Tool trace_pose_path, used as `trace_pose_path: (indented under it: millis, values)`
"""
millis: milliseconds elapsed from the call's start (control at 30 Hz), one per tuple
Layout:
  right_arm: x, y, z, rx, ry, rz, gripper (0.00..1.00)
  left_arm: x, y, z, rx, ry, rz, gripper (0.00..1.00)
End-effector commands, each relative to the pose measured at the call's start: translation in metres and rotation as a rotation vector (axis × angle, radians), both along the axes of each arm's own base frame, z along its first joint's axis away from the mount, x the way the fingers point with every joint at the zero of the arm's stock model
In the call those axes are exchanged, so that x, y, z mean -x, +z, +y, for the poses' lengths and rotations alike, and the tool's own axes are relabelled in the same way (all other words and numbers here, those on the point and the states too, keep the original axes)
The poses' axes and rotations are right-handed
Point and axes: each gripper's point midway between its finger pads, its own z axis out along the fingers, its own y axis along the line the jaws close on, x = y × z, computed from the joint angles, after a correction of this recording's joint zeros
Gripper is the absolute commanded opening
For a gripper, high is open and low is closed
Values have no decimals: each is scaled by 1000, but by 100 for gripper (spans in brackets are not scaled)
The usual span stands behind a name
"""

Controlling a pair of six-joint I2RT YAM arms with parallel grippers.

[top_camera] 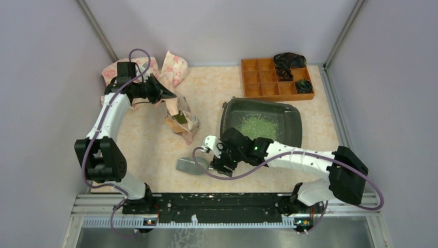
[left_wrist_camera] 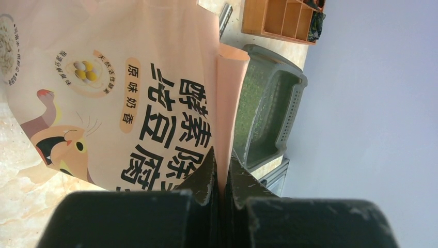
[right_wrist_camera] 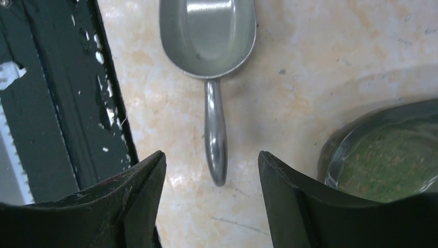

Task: Fill the litter box with clean litter
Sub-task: Pick up the spatula from the center of the board.

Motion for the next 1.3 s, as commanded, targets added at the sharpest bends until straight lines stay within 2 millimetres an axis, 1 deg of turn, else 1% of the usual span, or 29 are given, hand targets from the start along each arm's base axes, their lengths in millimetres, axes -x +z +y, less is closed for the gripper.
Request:
trace_pose_path:
  millis: [0, 167, 300, 467, 733, 900, 1000, 1200, 1267]
  values:
    - [-21, 14, 33, -94, 28, -96, 65, -5, 1, 4, -23, -1, -17, 0]
    - [-17, 0, 48, -98, 86, -56, 65, -4, 2, 4, -28, -1, -20, 0]
    - [-13, -11, 54, -94, 119, -29, 64, -4, 2, 4, -28, -3, -22, 0]
    - [-13, -18, 61, -105, 134, -20, 60, -4, 1, 5, -28, -3, -20, 0]
    - [-6, -31, 76, -90, 169, 26, 57, -6, 2, 5, -27, -2, -23, 0]
    - [-1, -42, 79, -65, 181, 43, 53, -7, 3, 6, -31, -2, -26, 0]
    - [-2, -45, 78, -58, 173, 41, 44, -7, 4, 6, -30, -2, -27, 0]
    - [-5, -51, 75, -45, 147, 35, 43, -8, 4, 6, -28, -4, -28, 0]
    - [-7, -51, 75, -49, 131, 25, 38, -8, 3, 6, -29, -2, -25, 0]
